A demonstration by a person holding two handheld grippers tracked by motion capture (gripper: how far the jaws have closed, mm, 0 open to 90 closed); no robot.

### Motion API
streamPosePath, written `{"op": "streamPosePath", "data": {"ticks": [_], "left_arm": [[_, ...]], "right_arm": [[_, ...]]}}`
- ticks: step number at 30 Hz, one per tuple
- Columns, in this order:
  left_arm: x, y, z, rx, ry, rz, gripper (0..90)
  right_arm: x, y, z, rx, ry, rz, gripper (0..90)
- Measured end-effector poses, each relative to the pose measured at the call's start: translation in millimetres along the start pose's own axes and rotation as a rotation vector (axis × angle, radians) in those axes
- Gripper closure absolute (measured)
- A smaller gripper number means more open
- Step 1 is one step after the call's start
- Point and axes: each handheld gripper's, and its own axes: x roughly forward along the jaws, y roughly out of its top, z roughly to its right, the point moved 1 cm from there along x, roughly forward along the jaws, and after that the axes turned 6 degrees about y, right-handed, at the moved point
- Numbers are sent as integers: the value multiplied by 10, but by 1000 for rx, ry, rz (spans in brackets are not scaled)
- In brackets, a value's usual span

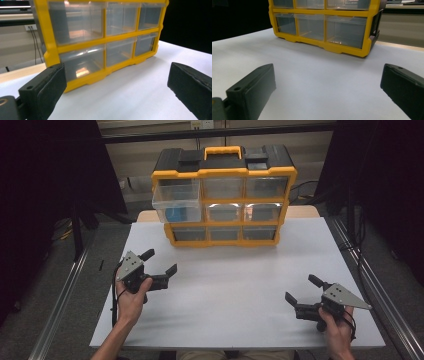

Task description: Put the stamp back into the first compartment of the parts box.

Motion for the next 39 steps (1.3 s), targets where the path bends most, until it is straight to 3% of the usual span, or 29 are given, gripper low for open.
{"op": "streamPosePath", "data": {"ticks": [5,8,10,11,12,13,14,17,18,19,21,23,24,27,33,39], "left_arm": [[-93,-168,-34,-32,14,5,24],[-169,-229,-37,-51,46,13,23],[-213,-275,-49,-92,42,8,26],[-224,-294,-31,-133,42,19,31],[-242,-308,-38,-119,12,-1,31],[-258,-316,-27,-95,8,-17,31],[-281,-329,-16,-74,32,-25,31],[-342,-393,-20,-107,62,-26,31],[-367,-411,-30,-85,77,-36,31],[-389,-428,-30,-88,94,-39,31],[-424,-458,-25,-128,119,-22,31],[-512,-501,-53,-87,124,-48,31],[-542,-534,-49,-110,143,-40,31],[-612,-566,-72,-136,144,-38,31],[-762,-566,-97,-167,210,-1,31],[-728,-557,-104,-161,136,10,31]], "right_arm": [[-2,2,4,1,4,0,0],[-3,3,10,1,2,3,0],[-3,4,3,4,2,0,0],[-1,5,2,3,1,1,0],[3,6,-1,2,1,3,0],[3,8,-4,2,2,2,0],[4,8,-3,1,5,2,0],[-3,6,4,3,2,2,0],[-3,7,7,0,-2,7,0],[-7,7,7,0,-1,7,0],[-12,9,2,3,2,8,0],[-13,11,1,3,5,10,0],[-21,13,3,2,3,8,0],[-21,11,13,1,-1,10,0],[-19,5,16,1,-3,8,0],[5,-1,17,-7,2,-6,0]]}}
